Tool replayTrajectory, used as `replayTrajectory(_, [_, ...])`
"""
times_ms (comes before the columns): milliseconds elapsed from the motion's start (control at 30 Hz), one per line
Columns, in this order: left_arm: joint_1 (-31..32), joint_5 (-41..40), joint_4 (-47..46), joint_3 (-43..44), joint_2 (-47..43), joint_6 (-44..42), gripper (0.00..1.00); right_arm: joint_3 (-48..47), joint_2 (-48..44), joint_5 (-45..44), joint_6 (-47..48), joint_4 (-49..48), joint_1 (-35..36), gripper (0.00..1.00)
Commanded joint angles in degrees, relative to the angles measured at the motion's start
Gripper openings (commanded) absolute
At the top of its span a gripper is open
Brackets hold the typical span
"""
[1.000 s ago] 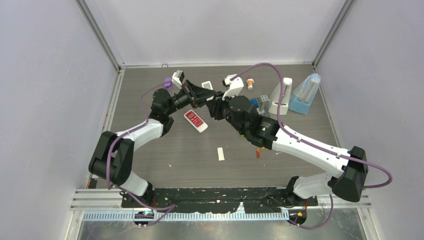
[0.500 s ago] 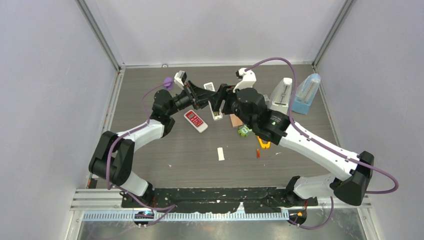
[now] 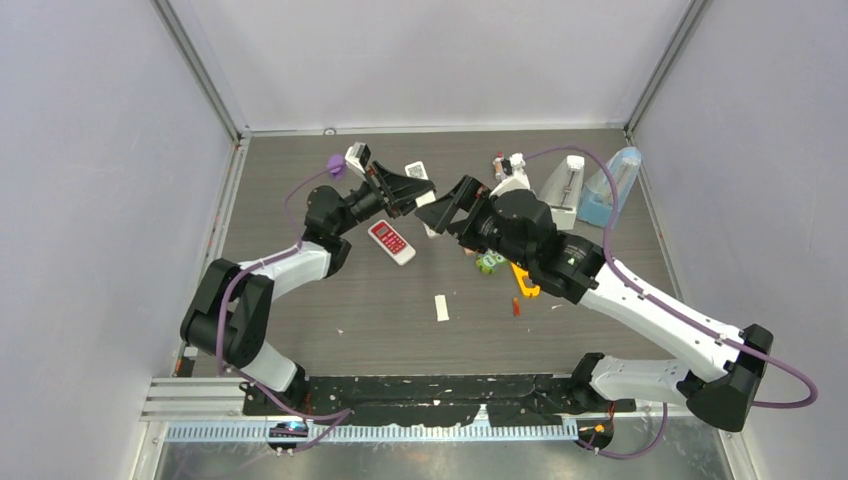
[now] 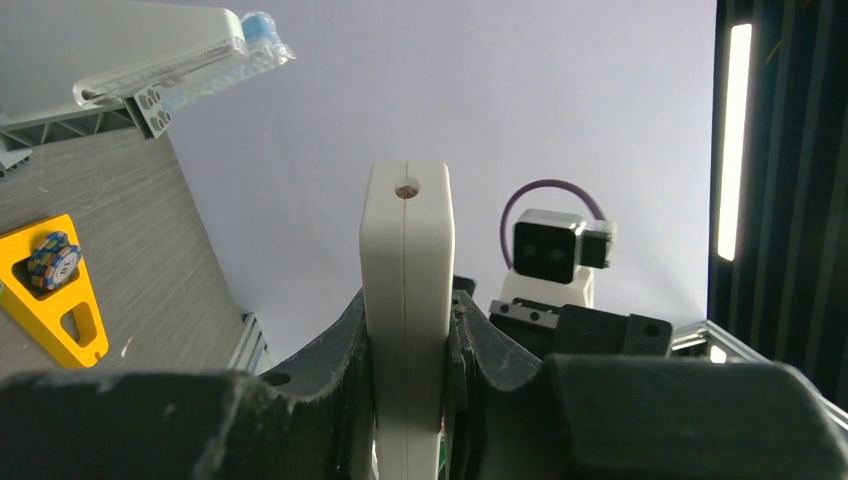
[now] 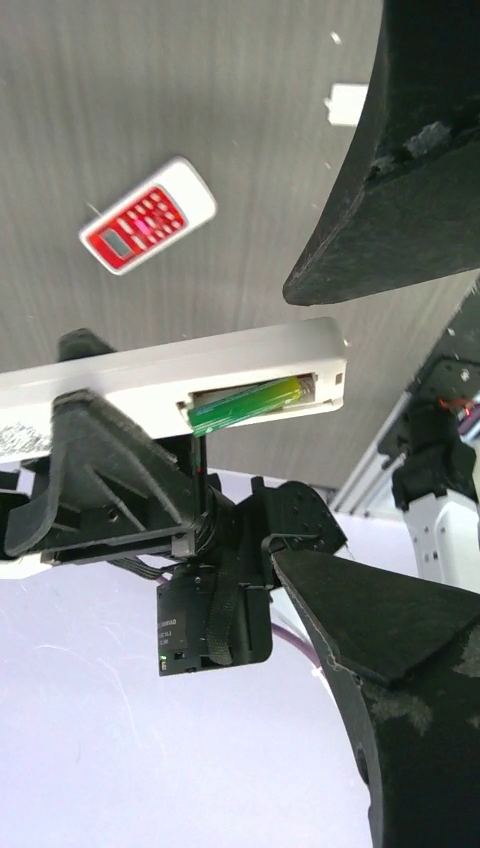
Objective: Load the batteries into the remote control
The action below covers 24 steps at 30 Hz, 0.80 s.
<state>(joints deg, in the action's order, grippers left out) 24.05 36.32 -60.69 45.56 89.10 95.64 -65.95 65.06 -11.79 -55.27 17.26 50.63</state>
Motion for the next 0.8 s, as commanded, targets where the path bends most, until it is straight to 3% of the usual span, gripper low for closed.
replayTrajectory(0, [0.38,-2.39,-6.17,-1.42,-0.54,0.93,0.0,3.0,-1.32,3.93,-13.37,-4.99,-0.4,0.96])
replayTrajectory(633, [1.92,-5.17,-9.7,-2.88,-0.07,1.57,0.0,8.65,0.36,2.5,-28.19,-11.0,-2.17,1.0])
replayTrajectory(767, [2.43,-5.82,-10.33,-3.18,0.02,1.19,0.0,9.16,1.58,3.7,-30.22,-12.06,-3.09,0.89])
